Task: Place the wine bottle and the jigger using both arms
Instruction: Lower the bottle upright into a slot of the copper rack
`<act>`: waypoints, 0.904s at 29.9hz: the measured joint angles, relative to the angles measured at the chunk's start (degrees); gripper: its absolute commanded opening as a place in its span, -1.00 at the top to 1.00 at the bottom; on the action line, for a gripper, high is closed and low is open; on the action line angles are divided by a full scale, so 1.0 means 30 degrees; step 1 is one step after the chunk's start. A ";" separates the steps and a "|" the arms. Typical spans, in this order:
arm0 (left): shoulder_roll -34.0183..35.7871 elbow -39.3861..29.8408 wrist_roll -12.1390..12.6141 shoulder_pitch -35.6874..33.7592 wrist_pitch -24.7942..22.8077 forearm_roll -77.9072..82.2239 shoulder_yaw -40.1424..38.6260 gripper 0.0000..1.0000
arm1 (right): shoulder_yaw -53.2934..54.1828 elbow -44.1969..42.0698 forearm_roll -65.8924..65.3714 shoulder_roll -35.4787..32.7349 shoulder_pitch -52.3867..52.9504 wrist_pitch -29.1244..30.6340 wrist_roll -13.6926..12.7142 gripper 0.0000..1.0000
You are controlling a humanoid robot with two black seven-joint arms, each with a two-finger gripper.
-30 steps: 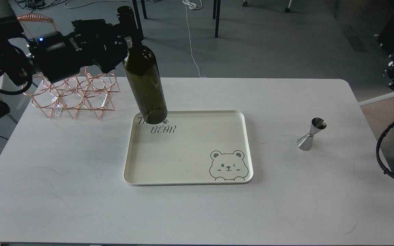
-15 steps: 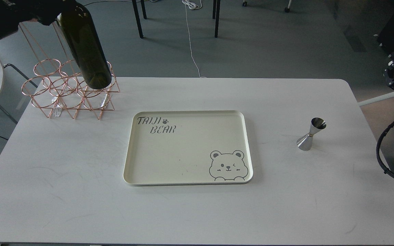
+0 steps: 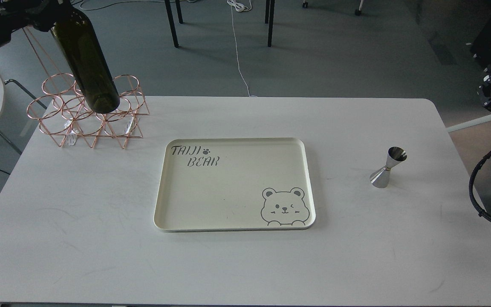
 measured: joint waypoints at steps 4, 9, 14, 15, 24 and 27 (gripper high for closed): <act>-0.0247 0.0070 -0.0001 0.0038 0.0028 -0.0004 0.0000 0.85 | 0.0004 -0.0007 0.0000 -0.0031 -0.0001 0.0000 0.0000 -0.96; -0.0478 0.0169 0.0004 0.0091 0.0036 0.0078 0.0000 0.85 | 0.0021 -0.0016 -0.0007 -0.0031 -0.0043 0.0000 0.0000 -0.96; -0.0793 0.0537 0.0000 0.0217 0.0049 0.0138 0.0003 0.85 | 0.0017 -0.0030 -0.0011 0.0001 -0.0137 0.0000 0.0000 -0.96; -0.0908 0.0787 0.0000 0.0260 0.0067 0.0160 0.0006 0.85 | 0.0016 -0.0032 -0.0011 0.0002 -0.0153 0.0000 0.0000 -0.96; -0.1322 0.1762 0.0003 0.0391 0.0091 0.0196 0.0014 0.85 | -0.0020 -0.0034 -0.0016 0.0007 -0.0229 0.0000 0.0000 -0.96; -0.1380 0.1802 0.0005 0.0423 0.0091 0.0199 0.0014 0.85 | -0.0027 -0.0035 -0.0016 0.0031 -0.0233 0.0000 0.0000 -0.96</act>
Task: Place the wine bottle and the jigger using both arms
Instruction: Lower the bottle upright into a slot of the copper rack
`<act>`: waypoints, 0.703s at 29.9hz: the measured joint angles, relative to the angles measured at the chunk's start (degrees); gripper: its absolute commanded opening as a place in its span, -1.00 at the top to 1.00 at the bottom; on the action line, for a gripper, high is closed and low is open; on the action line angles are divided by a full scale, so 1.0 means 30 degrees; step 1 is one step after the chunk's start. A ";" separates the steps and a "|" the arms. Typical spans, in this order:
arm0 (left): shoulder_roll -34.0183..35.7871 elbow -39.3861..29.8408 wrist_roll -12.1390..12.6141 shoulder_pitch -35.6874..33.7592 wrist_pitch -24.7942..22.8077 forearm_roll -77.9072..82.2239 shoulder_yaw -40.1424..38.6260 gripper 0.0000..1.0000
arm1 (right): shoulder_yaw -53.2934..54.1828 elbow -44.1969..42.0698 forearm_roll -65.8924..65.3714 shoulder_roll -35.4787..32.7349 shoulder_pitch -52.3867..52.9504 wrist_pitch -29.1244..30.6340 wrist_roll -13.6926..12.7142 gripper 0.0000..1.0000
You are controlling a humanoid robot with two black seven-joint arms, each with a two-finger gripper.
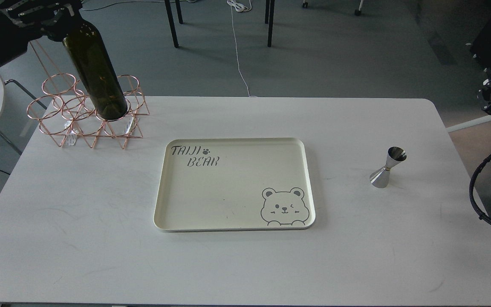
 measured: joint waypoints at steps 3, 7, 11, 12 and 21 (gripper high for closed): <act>-0.0142 0.0135 -0.0004 0.0003 0.0003 0.0002 0.0000 0.85 | -0.0002 0.0004 -0.0001 0.0004 -0.0001 0.0000 0.0000 -0.96; -0.0370 0.0393 0.0000 0.0011 0.0027 0.0002 0.0000 0.84 | -0.0002 0.0006 -0.0001 0.0004 -0.0002 0.0000 0.0000 -0.96; -0.0473 0.0442 0.0002 0.0241 0.0035 0.0003 0.0000 0.84 | -0.0001 0.0006 -0.0001 -0.0003 -0.0002 0.0000 0.0000 -0.96; -0.0486 0.0442 0.0002 0.0397 0.0041 0.0003 0.0000 0.84 | -0.0001 0.0004 -0.0001 -0.0016 -0.0002 0.0000 0.0000 -0.96; -0.0746 0.0424 0.0003 0.1617 0.0527 -0.0022 0.0000 0.73 | -0.0001 0.0006 -0.0001 -0.0028 -0.0005 0.0000 0.0000 -0.96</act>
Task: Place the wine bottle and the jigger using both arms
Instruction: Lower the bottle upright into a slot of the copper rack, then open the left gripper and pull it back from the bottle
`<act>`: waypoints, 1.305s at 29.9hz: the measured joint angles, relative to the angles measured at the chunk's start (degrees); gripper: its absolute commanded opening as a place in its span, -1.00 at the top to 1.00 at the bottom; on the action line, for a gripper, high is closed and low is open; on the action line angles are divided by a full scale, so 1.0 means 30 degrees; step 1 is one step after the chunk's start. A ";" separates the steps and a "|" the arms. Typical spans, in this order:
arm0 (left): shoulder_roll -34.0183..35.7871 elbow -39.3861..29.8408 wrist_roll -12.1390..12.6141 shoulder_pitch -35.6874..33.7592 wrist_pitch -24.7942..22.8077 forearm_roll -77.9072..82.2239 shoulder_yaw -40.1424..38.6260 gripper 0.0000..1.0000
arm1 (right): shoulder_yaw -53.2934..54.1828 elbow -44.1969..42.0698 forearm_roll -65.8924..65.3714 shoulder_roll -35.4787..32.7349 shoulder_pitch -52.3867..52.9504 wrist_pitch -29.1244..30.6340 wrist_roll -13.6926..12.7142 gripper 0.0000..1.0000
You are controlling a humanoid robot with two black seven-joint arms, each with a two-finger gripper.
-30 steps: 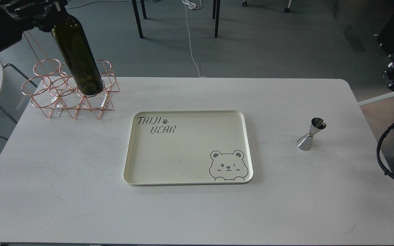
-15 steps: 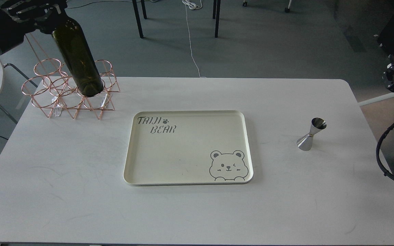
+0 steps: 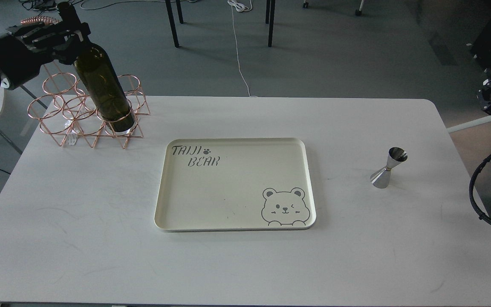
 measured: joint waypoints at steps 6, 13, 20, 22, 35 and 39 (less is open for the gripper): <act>-0.0110 -0.0001 0.0000 0.0476 0.0092 -0.0009 -0.0001 0.59 | 0.0000 -0.0002 0.0000 0.0000 -0.0051 0.0000 0.0000 -0.96; -0.0473 0.0000 0.0000 0.0525 0.0130 -0.0160 -0.0036 0.01 | 0.0026 -0.0007 0.0000 -0.0030 -0.0055 0.0000 0.0000 -0.96; -0.0583 -0.0001 -0.0001 0.0521 0.0633 -0.0276 -0.0053 -0.56 | 0.0031 -0.0004 0.0000 -0.0029 -0.0144 0.0000 0.0000 -0.96; -0.0640 0.0000 -0.0002 0.0516 0.0745 -0.0276 -0.0053 -0.56 | 0.0031 -0.0005 0.0000 -0.0029 -0.0187 0.0000 0.0000 -0.96; -0.0844 0.0279 -0.0009 0.0513 0.0791 -0.0277 -0.0015 -0.35 | 0.0030 -0.0001 0.0000 -0.0023 -0.0202 0.0000 0.0000 -0.96; -0.1147 0.0649 -0.0009 0.0573 0.0944 -0.0258 -0.0008 0.40 | 0.0030 0.0000 0.0000 -0.0024 -0.0203 0.0000 0.0000 -0.96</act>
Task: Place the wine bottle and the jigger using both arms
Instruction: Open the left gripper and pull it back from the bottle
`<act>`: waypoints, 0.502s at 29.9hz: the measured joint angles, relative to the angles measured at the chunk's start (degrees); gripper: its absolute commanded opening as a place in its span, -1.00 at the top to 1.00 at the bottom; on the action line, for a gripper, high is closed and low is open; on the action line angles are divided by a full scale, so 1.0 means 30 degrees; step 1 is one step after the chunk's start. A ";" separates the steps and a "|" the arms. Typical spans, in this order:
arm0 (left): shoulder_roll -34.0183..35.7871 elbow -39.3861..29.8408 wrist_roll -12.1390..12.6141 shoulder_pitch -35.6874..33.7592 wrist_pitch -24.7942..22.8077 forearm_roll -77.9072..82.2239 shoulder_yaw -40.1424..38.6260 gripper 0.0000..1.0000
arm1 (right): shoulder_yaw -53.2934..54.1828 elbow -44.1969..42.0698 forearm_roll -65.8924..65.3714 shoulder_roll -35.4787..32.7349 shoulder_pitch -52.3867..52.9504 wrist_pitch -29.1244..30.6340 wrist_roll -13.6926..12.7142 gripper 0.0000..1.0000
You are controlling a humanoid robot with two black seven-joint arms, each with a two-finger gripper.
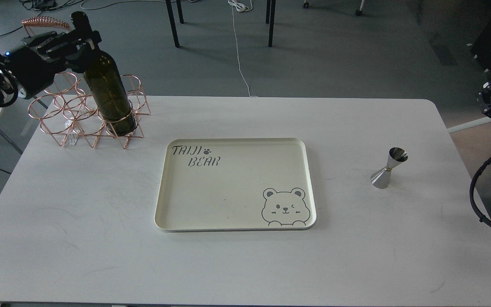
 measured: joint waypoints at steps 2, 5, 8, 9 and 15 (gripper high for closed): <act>-0.0099 0.0295 -0.0003 0.0058 0.0036 0.0044 0.0026 0.45 | 0.0000 -0.0001 0.0000 0.0000 0.0000 0.0000 0.0000 -0.96; -0.0134 0.0476 -0.0010 0.0081 0.0061 0.0048 0.0204 0.56 | 0.0000 -0.0002 0.0000 0.0000 0.0000 0.0000 0.0000 -0.96; -0.0130 0.0528 -0.0010 0.0081 0.0070 0.0048 0.0280 0.54 | 0.0000 -0.0003 0.0000 0.0000 0.0000 0.0000 0.0000 -0.96; -0.0129 0.0554 -0.0010 0.0081 0.0071 0.0047 0.0283 0.47 | 0.0000 -0.0003 0.0001 -0.0001 0.0000 0.0000 0.0000 -0.96; -0.0161 0.0722 -0.0013 0.0080 0.0074 -0.0030 0.0282 -0.24 | 0.0000 -0.0003 0.0001 -0.0001 0.0000 0.0000 0.0000 -0.96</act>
